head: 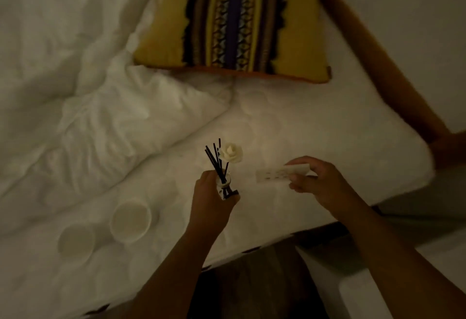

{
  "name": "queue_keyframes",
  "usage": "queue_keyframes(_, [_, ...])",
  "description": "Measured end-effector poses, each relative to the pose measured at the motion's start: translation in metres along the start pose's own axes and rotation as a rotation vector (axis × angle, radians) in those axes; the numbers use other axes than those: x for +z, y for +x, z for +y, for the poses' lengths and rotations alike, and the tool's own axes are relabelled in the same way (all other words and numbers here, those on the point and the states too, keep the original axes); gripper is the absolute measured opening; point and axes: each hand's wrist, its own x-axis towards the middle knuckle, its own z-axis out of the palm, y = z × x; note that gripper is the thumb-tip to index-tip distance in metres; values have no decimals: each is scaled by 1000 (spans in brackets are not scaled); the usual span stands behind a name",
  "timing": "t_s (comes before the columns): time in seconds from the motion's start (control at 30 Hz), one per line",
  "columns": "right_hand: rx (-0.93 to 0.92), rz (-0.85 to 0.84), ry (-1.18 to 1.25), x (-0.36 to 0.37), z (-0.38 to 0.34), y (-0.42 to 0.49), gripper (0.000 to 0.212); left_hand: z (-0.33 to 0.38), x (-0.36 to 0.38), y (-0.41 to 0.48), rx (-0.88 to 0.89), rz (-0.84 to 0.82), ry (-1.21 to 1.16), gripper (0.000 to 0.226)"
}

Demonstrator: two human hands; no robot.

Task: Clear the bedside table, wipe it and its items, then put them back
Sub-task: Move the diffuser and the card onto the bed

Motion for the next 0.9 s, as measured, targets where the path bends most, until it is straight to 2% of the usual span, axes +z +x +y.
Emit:
queue_keyframes(0.13, [25, -73, -29, 52, -4, 25, 18, -37, -22, 0, -33, 43, 47, 46])
queue_keyframes(0.27, [69, -123, -71, 88, 6, 34, 18, -67, -34, -1, -47, 38, 100, 55])
queue_keyframes(0.4, [76, -91, -113, 99, 14, 38, 21, -74, -34, 0, -53, 20, 100, 55])
queue_keyframes(0.5, [72, -66, -97, 99, 17, 33, 32, -75, -35, 0, -77, 20, 126, 59])
queue_keyframes(0.67, [134, 49, -112, 93, 15, 16, 55, -69, -44, -11, -186, -14, 126, 80])
queue_keyframes(0.73, [203, 122, -156, 91, 10, 4, 52, -66, -50, -22, -241, 10, 92, 76])
queue_keyframes(0.8, [292, 160, -122, 92, -2, -15, 43, -59, -63, -36, -253, 33, 53, 59])
queue_keyframes(0.9, [400, 110, -78, 101, -34, -49, 35, -38, -87, -57, -233, -21, 48, 37])
